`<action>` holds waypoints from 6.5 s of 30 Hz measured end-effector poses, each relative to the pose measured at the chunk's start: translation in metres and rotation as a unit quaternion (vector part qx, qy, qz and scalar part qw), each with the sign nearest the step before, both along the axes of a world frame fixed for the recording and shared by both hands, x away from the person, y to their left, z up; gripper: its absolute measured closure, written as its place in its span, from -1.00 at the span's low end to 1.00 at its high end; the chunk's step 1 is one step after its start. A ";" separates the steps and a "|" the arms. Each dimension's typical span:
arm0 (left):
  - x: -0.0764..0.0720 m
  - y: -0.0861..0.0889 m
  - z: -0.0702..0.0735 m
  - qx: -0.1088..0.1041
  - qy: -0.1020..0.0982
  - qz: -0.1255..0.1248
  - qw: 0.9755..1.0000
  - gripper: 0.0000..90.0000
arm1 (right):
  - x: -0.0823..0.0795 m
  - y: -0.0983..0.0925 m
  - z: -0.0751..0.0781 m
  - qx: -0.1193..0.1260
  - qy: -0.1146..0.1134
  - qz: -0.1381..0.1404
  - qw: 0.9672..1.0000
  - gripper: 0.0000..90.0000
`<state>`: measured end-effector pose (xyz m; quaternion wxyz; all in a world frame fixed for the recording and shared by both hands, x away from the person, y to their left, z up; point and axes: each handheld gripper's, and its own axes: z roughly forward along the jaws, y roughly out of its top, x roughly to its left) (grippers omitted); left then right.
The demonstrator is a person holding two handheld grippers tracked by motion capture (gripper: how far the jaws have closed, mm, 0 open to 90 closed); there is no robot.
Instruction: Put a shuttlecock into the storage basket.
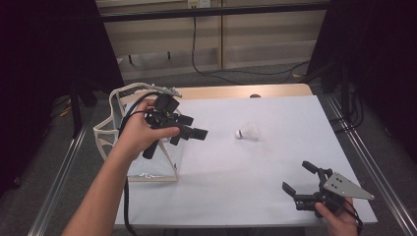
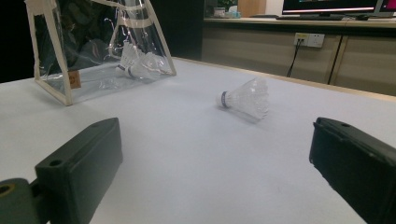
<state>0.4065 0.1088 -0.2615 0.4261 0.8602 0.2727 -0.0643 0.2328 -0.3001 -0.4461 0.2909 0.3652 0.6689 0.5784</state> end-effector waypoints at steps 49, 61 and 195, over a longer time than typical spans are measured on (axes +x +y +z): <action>-0.017 -0.030 -0.049 0.008 0.021 -0.042 0.999 -0.64 | 0.000 0.000 0.000 0.000 0.000 0.002 1.000 -0.95; -0.020 -0.035 -0.066 0.008 0.016 -0.031 0.999 -0.64 | 0.000 0.000 0.000 -0.001 0.000 0.001 1.000 -0.95; 0.042 -0.097 -0.166 -0.015 -0.020 0.080 0.996 -0.68 | 0.001 0.001 0.000 0.000 0.000 0.005 1.000 -0.95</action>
